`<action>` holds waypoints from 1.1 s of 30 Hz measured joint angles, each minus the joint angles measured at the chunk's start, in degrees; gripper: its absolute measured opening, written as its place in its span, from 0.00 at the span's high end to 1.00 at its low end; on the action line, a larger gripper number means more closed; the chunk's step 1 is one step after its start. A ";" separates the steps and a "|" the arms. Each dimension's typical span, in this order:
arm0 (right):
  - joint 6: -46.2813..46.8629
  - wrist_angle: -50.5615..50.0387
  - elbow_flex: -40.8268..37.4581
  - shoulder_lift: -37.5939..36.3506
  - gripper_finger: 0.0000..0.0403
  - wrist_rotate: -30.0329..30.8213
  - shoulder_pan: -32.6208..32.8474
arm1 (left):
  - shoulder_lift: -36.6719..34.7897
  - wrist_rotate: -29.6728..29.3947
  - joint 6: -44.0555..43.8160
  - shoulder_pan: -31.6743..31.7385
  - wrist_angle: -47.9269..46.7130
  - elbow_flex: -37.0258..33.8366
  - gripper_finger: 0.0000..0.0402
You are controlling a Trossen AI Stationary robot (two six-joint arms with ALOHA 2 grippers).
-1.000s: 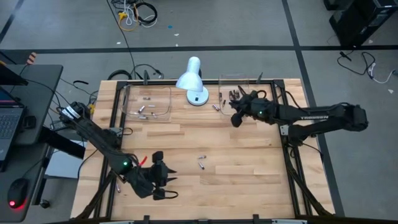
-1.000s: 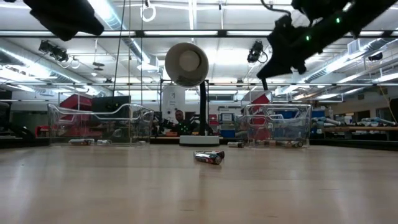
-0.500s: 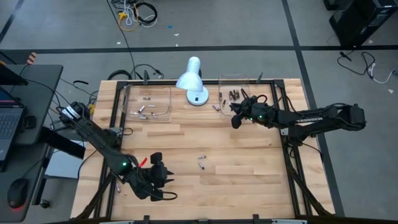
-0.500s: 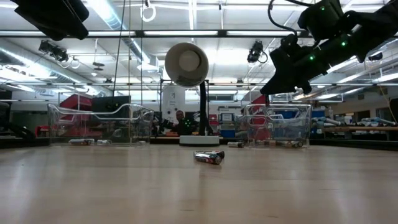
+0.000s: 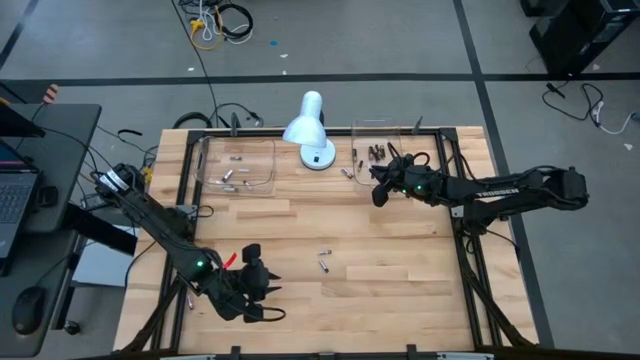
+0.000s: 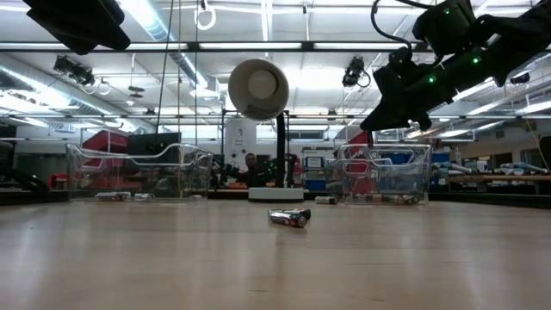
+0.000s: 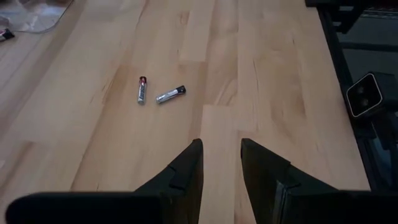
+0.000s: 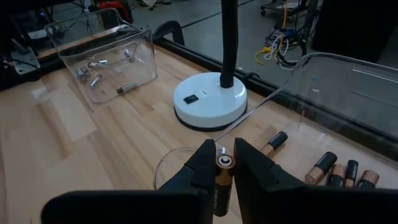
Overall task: Sort batteries
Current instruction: Put the black battery in the transparent bin, then put the silver battery in the transparent bin
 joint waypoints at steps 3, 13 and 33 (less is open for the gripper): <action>-0.50 -0.02 0.00 0.00 0.90 0.00 0.00 | 0.00 -0.48 0.04 0.00 0.00 0.00 0.73; -0.48 -0.04 0.00 0.00 0.88 0.00 0.00 | 0.00 -0.73 0.09 0.00 -0.04 0.00 0.73; -1.51 0.00 0.00 0.00 0.86 0.00 1.29 | 0.02 41.63 -29.00 -4.20 -18.37 -0.09 0.73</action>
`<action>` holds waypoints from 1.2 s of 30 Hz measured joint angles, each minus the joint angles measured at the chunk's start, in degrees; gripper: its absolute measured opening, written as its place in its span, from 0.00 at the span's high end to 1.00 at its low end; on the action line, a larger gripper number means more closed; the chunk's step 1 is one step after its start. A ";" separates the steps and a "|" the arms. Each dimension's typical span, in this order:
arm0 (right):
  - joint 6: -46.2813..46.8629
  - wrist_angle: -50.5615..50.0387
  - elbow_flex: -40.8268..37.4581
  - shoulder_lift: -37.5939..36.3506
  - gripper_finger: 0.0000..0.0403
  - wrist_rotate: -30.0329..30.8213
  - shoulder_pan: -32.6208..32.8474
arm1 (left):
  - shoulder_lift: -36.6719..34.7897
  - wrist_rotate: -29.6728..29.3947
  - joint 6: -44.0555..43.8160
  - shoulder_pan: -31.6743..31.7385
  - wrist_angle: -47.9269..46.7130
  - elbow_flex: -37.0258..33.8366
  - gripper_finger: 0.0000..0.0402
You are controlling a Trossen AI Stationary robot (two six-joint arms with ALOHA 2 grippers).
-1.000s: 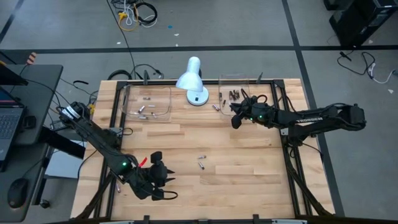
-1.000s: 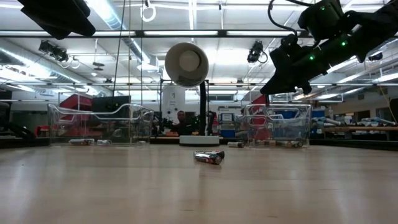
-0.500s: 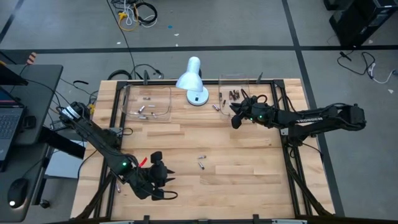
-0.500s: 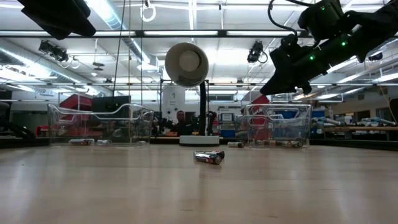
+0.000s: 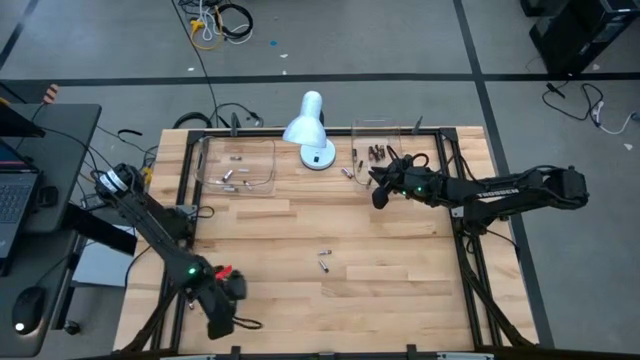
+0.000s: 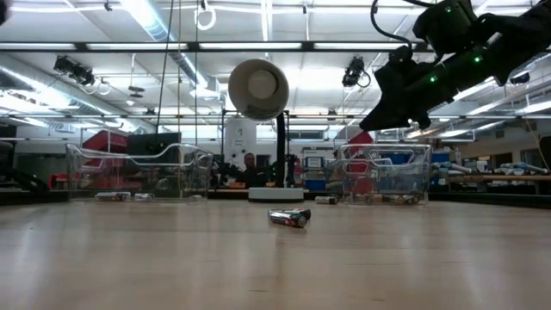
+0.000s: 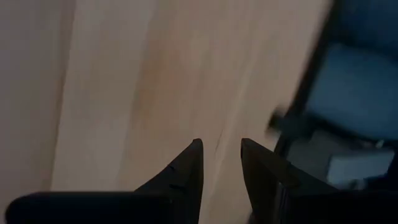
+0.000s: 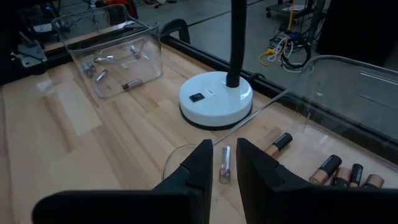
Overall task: Sort batteries
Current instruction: Put the silver battery in the transparent bin
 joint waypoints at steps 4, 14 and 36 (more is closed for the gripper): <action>0.00 0.02 -0.02 0.00 0.86 0.00 1.01 | 0.00 3.19 -17.87 -3.85 -8.33 0.00 0.73; -0.63 0.00 -0.02 0.00 0.86 0.00 2.90 | 0.17 -9.69 -54.73 -8.43 -15.07 0.00 0.73; -3.48 0.15 -0.02 0.02 0.86 0.02 5.37 | 7.66 11.24 -73.70 -11.79 -19.87 0.07 0.73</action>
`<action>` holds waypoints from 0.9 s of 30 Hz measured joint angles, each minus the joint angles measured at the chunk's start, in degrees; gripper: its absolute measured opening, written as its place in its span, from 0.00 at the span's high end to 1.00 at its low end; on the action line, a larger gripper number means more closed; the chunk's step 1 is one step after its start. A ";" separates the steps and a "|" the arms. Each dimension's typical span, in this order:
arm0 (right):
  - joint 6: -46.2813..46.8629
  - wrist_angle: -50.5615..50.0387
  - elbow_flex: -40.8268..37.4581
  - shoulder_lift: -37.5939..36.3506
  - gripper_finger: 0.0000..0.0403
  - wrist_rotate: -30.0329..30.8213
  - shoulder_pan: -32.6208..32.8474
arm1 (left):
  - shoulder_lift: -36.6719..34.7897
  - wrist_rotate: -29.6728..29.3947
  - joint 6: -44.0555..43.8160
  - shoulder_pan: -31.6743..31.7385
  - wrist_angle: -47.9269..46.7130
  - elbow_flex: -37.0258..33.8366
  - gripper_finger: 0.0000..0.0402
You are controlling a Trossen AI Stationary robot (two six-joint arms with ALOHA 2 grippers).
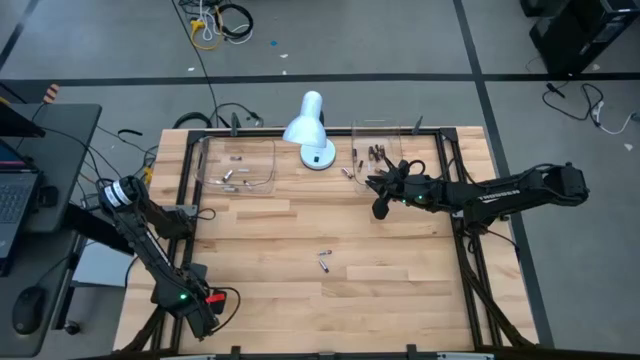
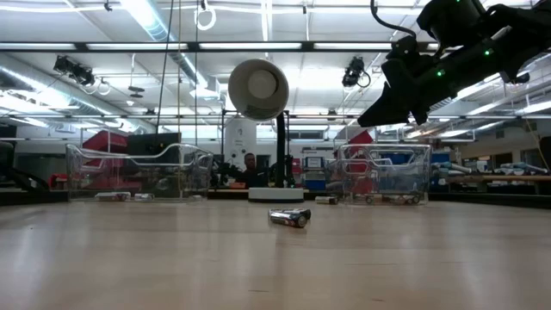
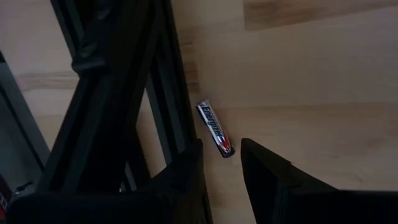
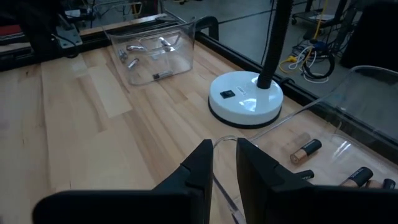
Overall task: Sort batteries
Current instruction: Put the silver battery in the transparent bin
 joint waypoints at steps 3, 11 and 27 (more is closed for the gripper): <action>0.00 0.09 0.00 0.00 0.86 0.00 -0.01 | 0.28 -0.02 -0.08 0.00 -0.33 0.04 0.73; 0.00 0.36 0.00 0.00 0.86 0.00 -0.01 | 0.57 -1.89 -0.80 -0.07 -0.62 0.13 0.73; -0.46 0.36 0.00 0.00 0.86 0.00 -0.04 | 4.99 0.82 -1.17 -0.31 -2.42 1.00 0.73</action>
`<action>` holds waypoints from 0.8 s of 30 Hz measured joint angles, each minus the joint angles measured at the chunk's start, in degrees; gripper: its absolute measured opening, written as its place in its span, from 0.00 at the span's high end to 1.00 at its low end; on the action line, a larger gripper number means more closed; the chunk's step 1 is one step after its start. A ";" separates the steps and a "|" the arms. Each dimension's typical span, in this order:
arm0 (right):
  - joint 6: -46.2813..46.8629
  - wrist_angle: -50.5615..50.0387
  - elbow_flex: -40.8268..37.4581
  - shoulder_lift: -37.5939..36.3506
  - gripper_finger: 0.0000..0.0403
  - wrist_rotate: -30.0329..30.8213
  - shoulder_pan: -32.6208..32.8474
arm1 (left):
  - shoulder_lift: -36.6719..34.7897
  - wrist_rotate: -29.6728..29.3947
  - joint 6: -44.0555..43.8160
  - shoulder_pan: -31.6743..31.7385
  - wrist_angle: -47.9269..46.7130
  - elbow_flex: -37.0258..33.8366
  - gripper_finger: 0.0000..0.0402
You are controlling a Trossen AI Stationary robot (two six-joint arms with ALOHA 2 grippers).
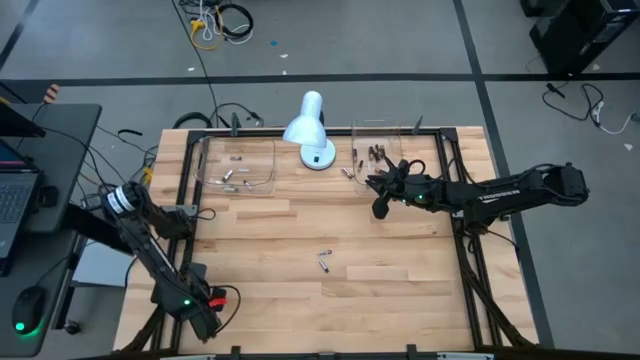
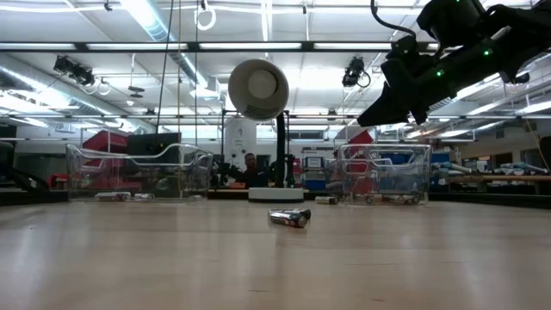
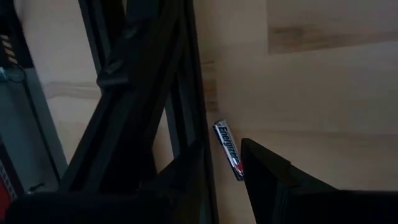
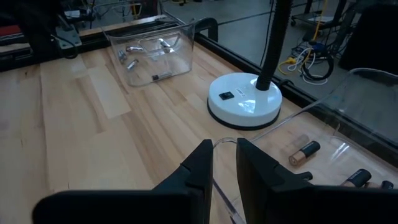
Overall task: Sort batteries
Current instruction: Put the silver battery in the transparent bin
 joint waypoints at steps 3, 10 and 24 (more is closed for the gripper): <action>-0.02 0.02 0.00 0.00 0.86 0.00 0.00 | 1.21 -0.25 0.40 -0.09 -1.47 1.18 0.73; -0.17 0.55 0.00 0.00 0.86 0.00 0.00 | 1.78 -0.82 -0.51 -0.72 -2.78 1.98 0.73; -1.55 1.66 0.00 0.00 0.86 0.35 -0.01 | 2.10 -16.40 9.12 1.10 -4.22 9.26 0.73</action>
